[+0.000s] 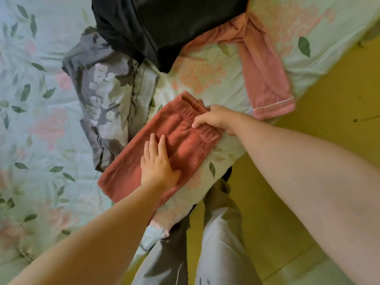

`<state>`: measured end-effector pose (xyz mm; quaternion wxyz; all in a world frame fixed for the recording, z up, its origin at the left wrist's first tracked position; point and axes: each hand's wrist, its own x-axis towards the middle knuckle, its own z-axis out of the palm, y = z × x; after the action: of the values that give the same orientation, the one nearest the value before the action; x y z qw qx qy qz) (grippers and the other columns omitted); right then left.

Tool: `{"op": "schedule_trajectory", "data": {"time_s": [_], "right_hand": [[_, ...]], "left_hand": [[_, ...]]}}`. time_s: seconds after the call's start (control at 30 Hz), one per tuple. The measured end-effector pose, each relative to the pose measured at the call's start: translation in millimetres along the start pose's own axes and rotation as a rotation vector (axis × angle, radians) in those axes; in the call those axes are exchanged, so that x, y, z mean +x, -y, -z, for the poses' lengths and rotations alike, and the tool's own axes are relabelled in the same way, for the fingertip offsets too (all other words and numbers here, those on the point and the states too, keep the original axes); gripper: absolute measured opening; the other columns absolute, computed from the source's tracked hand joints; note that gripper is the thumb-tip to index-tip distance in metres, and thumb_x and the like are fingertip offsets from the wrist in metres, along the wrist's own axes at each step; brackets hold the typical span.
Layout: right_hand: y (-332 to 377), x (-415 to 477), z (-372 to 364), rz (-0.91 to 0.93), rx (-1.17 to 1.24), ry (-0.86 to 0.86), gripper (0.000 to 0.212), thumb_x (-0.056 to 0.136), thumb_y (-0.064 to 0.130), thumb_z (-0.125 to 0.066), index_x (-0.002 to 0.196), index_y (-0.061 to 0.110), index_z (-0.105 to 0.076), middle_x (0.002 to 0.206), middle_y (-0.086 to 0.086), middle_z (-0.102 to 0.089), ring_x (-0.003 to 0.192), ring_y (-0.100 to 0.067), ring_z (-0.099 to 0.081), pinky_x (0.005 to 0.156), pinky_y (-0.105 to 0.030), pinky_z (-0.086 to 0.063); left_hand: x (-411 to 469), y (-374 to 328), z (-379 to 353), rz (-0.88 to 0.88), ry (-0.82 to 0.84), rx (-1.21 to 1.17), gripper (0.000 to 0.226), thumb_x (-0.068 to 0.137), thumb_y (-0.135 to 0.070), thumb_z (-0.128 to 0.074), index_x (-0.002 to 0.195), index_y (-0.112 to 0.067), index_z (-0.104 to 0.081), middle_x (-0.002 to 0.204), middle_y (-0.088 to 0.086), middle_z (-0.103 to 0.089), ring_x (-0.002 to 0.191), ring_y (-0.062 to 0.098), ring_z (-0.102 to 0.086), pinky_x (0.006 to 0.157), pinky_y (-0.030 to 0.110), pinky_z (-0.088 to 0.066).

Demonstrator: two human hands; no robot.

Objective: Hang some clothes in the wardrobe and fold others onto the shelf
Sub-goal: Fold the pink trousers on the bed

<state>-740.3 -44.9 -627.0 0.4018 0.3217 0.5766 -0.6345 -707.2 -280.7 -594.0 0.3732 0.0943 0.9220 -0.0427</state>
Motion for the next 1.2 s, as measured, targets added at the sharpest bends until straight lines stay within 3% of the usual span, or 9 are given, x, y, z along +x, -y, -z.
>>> {"op": "schedule_trajectory", "data": {"time_s": [0.27, 0.5, 0.6, 0.73, 0.77, 0.83, 0.93, 1.03, 1.2], "right_hand": [[20, -54, 46, 0.169, -0.215, -0.369, 0.071, 0.049, 0.041, -0.082, 0.115, 0.022, -0.062, 0.107, 0.006, -0.068, 0.094, -0.015, -0.065, 0.083, -0.035, -0.057], [26, -116, 34, 0.221, -0.429, -0.526, 0.102, 0.064, 0.056, -0.084, 0.145, 0.017, -0.036, 0.141, 0.004, -0.049, 0.121, -0.015, -0.053, 0.092, -0.028, -0.042], [32, -138, -13, 0.223, -0.507, -0.558, 0.089, 0.07, 0.058, -0.079, 0.132, 0.012, -0.036, 0.13, -0.004, -0.055, 0.114, -0.025, -0.057, 0.083, -0.033, -0.043], [33, -155, -98, 0.282, -0.762, -0.648, 0.086, 0.076, 0.059, -0.071, 0.132, 0.008, -0.031, 0.129, -0.015, -0.049, 0.115, -0.035, -0.053, 0.089, -0.041, -0.045], [32, -155, -120, 0.3, -0.811, -0.673, 0.087, 0.076, 0.059, -0.07, 0.134, 0.008, -0.03, 0.13, -0.016, -0.048, 0.116, -0.034, -0.052, 0.091, -0.042, -0.046], [27, -149, -163, 0.331, -0.874, -0.715, 0.09, 0.076, 0.059, -0.068, 0.14, 0.008, -0.028, 0.133, -0.016, -0.046, 0.119, -0.033, -0.05, 0.094, -0.041, -0.044], [11, -127, -214, 0.332, -0.923, -0.685, 0.101, 0.081, 0.054, -0.066, 0.153, 0.008, -0.013, 0.138, -0.016, -0.04, 0.12, -0.032, -0.045, 0.097, -0.041, -0.04], [-14, -102, -246, 0.338, -0.933, -0.606, 0.107, 0.083, 0.05, -0.066, 0.157, 0.008, -0.001, 0.141, -0.015, -0.036, 0.121, -0.03, -0.042, 0.1, -0.039, -0.037], [-54, -87, -259, 0.457, -0.719, -0.394, 0.074, 0.095, 0.038, -0.056, 0.155, 0.012, -0.023, 0.157, -0.009, -0.027, 0.141, -0.025, -0.026, 0.116, -0.038, -0.026]], "left_hand": [[32, -65, 0, -0.174, -0.101, -0.059, 0.132, 0.072, -0.06, -0.076, 0.152, -0.029, 0.024, 0.162, 0.002, 0.027, 0.152, 0.029, 0.015, 0.119, 0.06, -0.015], [29, -101, 13, -0.298, -0.076, -0.234, 0.131, 0.068, -0.048, -0.084, 0.155, -0.03, 0.012, 0.164, 0.0, 0.014, 0.152, 0.025, 0.006, 0.12, 0.05, -0.02], [4, -63, 19, -0.212, -0.108, -0.561, 0.1, 0.071, -0.023, -0.079, 0.153, -0.03, -0.022, 0.159, 0.001, -0.021, 0.145, 0.022, -0.024, 0.112, 0.035, -0.032], [-30, -2, 31, 0.203, 0.228, -1.481, 0.027, 0.092, -0.016, -0.062, 0.119, -0.016, -0.063, 0.115, 0.007, -0.067, 0.088, 0.017, -0.067, 0.077, 0.036, -0.055], [-36, 14, 38, 0.249, 0.285, -1.656, 0.022, 0.098, -0.026, -0.056, 0.113, -0.013, -0.066, 0.106, 0.008, -0.068, 0.082, 0.018, -0.066, 0.075, 0.034, -0.053], [-41, 50, 48, 0.253, 0.33, -1.822, 0.056, 0.098, -0.058, -0.041, 0.115, -0.012, -0.068, 0.11, 0.009, -0.07, 0.097, 0.026, -0.066, 0.087, 0.038, -0.049], [-41, 94, 58, 0.194, 0.339, -1.859, 0.091, 0.083, -0.083, -0.031, 0.129, -0.012, -0.064, 0.13, 0.014, -0.065, 0.123, 0.032, -0.06, 0.107, 0.049, -0.042], [-31, 119, 53, 0.219, 0.29, -1.718, 0.092, 0.08, -0.087, -0.029, 0.128, -0.018, -0.065, 0.125, 0.009, -0.068, 0.117, 0.028, -0.064, 0.098, 0.047, -0.049], [-17, 126, 31, 0.269, 0.296, -1.462, 0.076, 0.068, -0.067, -0.078, 0.13, -0.028, -0.059, 0.123, 0.002, -0.069, 0.112, 0.021, -0.067, 0.09, 0.042, -0.054]]}}
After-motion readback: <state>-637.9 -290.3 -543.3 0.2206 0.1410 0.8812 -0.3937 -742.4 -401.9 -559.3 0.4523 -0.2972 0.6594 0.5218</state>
